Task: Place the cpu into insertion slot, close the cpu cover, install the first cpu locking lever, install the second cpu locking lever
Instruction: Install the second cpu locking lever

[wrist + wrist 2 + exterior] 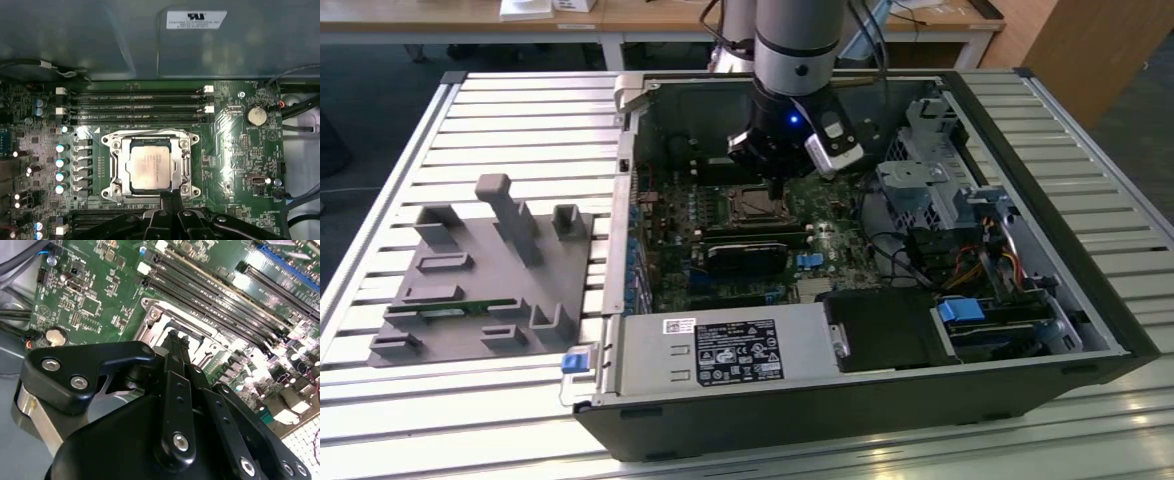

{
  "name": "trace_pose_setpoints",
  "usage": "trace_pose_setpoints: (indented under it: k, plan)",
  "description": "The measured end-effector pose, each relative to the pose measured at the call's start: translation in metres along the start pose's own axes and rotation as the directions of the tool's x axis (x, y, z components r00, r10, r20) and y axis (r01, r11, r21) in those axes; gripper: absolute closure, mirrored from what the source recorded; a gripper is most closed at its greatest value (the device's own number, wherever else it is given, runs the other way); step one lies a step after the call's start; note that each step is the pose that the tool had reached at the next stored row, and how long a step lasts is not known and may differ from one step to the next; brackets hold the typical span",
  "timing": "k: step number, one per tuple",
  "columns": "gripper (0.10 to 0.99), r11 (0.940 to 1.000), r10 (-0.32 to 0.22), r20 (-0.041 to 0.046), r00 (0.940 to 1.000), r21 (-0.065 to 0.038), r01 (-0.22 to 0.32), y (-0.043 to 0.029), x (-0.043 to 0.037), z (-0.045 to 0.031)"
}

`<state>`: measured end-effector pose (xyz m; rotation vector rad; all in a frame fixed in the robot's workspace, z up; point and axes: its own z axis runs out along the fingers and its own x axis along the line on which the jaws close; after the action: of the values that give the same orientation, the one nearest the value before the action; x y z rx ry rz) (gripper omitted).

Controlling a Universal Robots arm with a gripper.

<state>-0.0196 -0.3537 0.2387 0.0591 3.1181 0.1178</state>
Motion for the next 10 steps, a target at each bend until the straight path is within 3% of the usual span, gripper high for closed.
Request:
trace_pose_setpoints:
  k: [6,10]
  plan:
    - [0.98,1.0,-0.002,-0.0022,1.0,0.0,0.002,-0.0103,-0.0003,0.0025]
    - [0.98,1.0,-0.002,-0.0021,1.0,-0.001,0.002,-0.0122,0.0008,0.0034]
